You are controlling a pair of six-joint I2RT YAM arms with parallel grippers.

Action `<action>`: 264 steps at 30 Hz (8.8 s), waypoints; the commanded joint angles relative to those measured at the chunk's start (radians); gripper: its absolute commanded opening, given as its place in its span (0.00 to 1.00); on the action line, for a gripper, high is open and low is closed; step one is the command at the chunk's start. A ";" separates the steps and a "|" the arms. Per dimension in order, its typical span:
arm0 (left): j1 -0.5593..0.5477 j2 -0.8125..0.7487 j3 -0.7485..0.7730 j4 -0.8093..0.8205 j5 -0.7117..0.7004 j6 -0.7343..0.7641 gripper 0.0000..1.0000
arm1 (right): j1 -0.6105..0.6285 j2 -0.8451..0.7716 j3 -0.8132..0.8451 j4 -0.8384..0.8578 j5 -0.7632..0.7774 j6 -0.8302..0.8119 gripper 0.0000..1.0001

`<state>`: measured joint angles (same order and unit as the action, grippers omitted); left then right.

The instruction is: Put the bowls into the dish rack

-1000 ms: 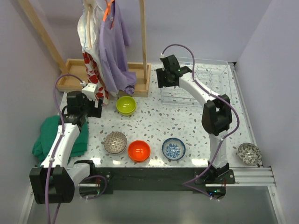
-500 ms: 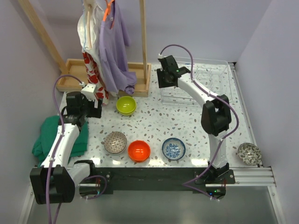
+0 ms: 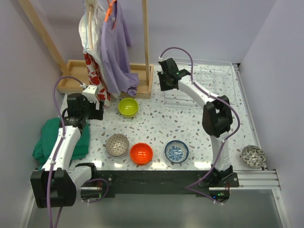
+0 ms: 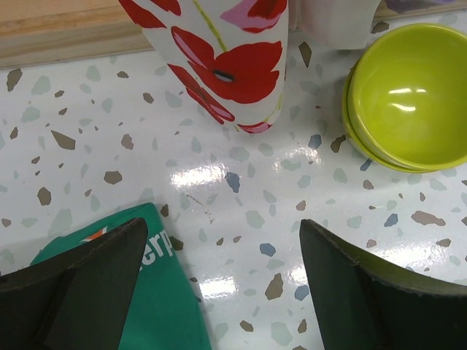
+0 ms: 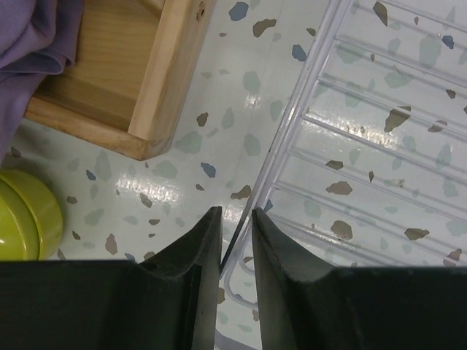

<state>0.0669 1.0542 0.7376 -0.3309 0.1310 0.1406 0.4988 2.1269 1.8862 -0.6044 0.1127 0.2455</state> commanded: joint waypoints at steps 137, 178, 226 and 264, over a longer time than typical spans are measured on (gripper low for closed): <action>-0.246 0.044 0.042 -0.204 0.170 0.475 0.86 | 0.296 -1.101 -1.240 -0.295 -0.495 -1.634 0.59; -0.438 0.065 0.174 -0.208 0.153 0.571 0.83 | 0.063 -0.903 -0.484 -0.158 -0.708 -0.626 0.00; -0.697 0.599 0.608 0.085 0.048 0.347 0.83 | -0.542 -0.527 -0.596 0.417 -1.133 0.307 0.00; -0.763 0.831 0.806 0.130 -0.034 0.307 0.83 | -0.602 -0.226 -0.624 0.545 -1.199 0.402 0.00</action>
<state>-0.6945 1.8816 1.4982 -0.2413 0.1020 0.4629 -0.0978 1.8904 1.2507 -0.1230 -1.0313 0.6151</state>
